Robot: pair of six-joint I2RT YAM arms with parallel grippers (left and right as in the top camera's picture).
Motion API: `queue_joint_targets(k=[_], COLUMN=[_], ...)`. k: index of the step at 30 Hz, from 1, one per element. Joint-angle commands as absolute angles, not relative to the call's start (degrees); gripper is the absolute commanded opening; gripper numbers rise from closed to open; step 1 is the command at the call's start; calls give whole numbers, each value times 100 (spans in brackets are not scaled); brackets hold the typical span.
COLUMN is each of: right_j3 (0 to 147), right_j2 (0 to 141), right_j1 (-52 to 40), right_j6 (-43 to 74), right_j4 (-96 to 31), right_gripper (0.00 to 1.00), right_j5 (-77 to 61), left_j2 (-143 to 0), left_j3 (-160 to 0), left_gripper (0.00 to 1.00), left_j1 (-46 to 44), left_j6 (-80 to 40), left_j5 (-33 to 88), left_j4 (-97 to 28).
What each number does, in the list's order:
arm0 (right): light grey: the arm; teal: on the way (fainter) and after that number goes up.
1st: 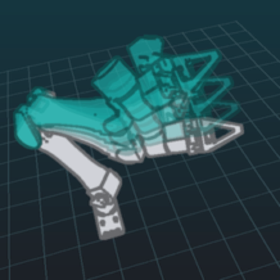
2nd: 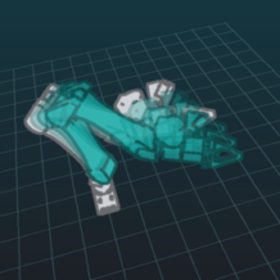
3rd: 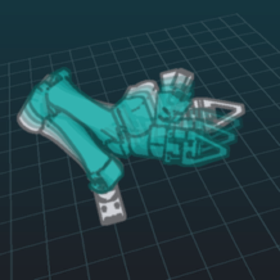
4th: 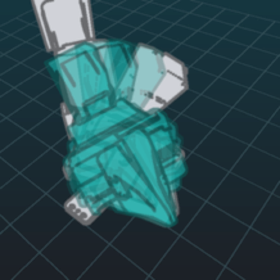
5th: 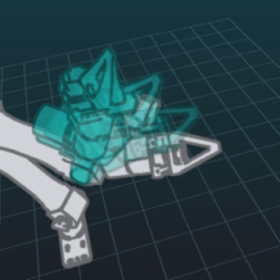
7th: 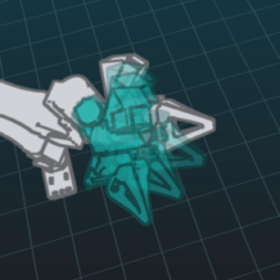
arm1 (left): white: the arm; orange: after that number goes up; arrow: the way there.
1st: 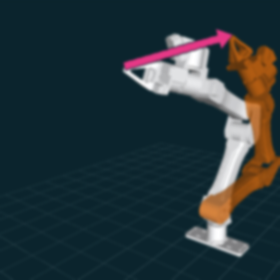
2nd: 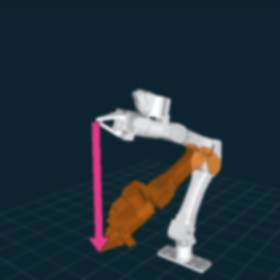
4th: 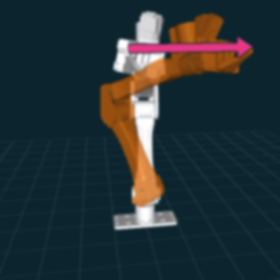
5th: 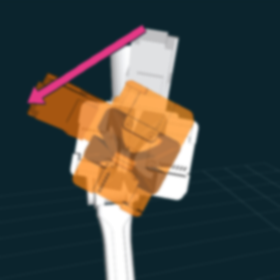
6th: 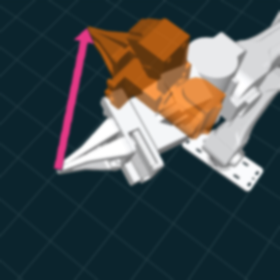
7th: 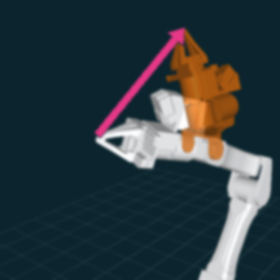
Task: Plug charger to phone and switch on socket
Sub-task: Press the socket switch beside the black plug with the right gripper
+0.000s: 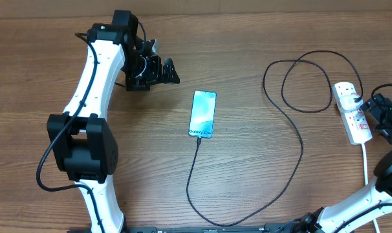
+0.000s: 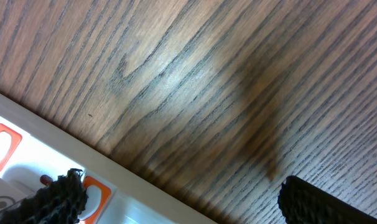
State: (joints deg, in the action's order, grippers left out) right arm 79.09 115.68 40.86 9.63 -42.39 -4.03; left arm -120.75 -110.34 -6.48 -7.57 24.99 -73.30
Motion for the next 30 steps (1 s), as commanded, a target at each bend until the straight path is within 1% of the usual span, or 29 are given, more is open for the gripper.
queue_joint_targets(k=[1,30], right_j3=[7682,7682], right_j2=[11609,11609], right_j1=[4021,4021], right_j6=[738,698], right_j4=[-4366,-4805], right_gripper=[100,99], right_j5=[-523,-607], left_j2=[-11913,-11913], left_j3=[-11083,-11083], left_gripper=[100,100], left_j1=[-639,-639], left_j6=[-790,-790], left_j5=[2484,2484], left_j4=[-7323,-7323])
